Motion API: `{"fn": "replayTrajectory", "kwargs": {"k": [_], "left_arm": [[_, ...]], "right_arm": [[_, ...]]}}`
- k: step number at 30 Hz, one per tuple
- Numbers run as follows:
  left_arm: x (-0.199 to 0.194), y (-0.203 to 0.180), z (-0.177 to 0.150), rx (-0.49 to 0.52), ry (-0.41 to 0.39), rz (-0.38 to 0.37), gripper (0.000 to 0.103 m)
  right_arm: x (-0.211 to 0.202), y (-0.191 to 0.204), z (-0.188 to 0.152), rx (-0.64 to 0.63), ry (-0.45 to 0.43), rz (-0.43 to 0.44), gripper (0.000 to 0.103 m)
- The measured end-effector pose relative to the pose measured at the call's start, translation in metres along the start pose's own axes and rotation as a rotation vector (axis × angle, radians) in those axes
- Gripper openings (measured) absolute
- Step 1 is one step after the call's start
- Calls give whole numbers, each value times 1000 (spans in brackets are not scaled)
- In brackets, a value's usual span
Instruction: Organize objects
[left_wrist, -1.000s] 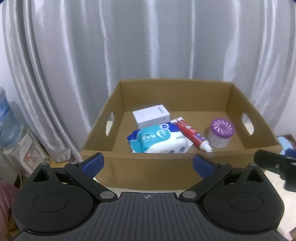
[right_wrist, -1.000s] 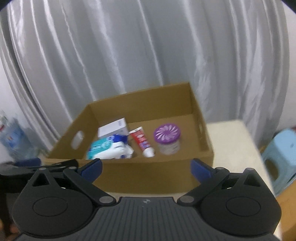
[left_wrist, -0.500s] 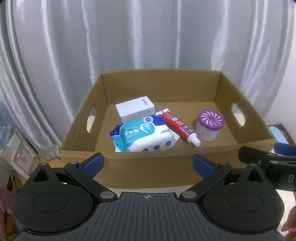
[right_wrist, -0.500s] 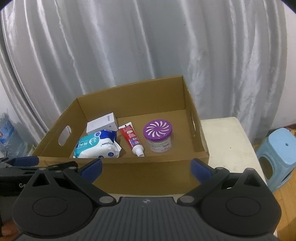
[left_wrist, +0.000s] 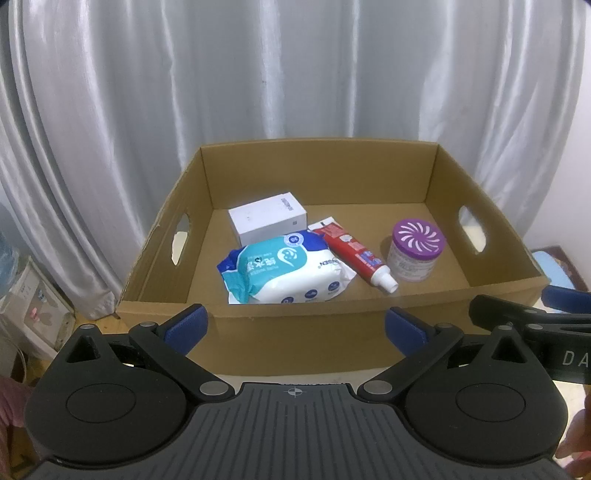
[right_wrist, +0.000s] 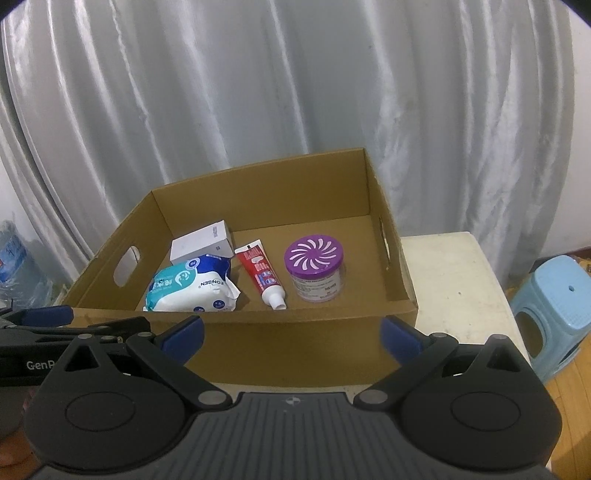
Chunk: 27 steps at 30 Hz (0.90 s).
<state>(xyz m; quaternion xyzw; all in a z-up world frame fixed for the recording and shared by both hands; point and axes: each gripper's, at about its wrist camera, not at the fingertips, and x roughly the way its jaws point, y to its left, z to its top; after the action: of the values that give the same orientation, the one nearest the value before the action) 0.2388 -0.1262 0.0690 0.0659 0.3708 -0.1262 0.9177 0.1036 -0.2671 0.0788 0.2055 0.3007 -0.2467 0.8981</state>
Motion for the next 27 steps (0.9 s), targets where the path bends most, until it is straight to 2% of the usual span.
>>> {"fn": "replayTrajectory", "kwargs": {"k": [27], "left_arm": [[3,-1,2,14,3,22,102]], "right_arm": [[3,-1,2,6,6,2,103]]}}
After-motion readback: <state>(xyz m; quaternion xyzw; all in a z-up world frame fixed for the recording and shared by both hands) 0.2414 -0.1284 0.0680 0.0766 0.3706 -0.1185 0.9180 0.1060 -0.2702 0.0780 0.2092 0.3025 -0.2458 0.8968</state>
